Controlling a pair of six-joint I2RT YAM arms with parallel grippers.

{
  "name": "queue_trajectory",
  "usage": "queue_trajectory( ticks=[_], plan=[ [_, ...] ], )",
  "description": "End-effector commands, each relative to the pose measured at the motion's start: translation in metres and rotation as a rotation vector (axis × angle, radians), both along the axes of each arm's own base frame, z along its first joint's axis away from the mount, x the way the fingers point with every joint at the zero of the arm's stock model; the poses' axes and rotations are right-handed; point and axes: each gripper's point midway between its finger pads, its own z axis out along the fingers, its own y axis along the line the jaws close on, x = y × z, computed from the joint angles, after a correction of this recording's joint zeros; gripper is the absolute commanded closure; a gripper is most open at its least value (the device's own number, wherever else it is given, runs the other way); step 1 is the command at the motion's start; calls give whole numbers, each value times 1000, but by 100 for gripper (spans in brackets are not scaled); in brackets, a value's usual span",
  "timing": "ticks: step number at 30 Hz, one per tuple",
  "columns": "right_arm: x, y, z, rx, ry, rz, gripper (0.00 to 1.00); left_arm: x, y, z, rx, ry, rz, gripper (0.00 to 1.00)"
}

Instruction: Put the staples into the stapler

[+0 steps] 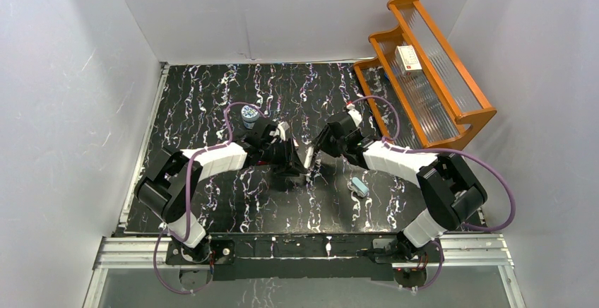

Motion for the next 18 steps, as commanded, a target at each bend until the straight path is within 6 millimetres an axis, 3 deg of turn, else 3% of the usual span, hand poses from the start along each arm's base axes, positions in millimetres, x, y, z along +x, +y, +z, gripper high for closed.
queue_trajectory(
  ticks=[1, 8, 15, 18],
  plan=[
    [7, 0, 15, -49, -37, 11, 67, 8, 1, 23, -2, -76, 17, 63],
    [15, -9, 11, -190, -41, 48, 67, 17, 29, 35, 100, -218, 92, 58],
    [32, -13, 8, -345, -66, 82, 66, 28, 78, 45, 283, -367, 236, 50],
    [38, -12, 5, -395, -71, 92, 66, 32, 99, 49, 352, -411, 300, 42]
  ],
)
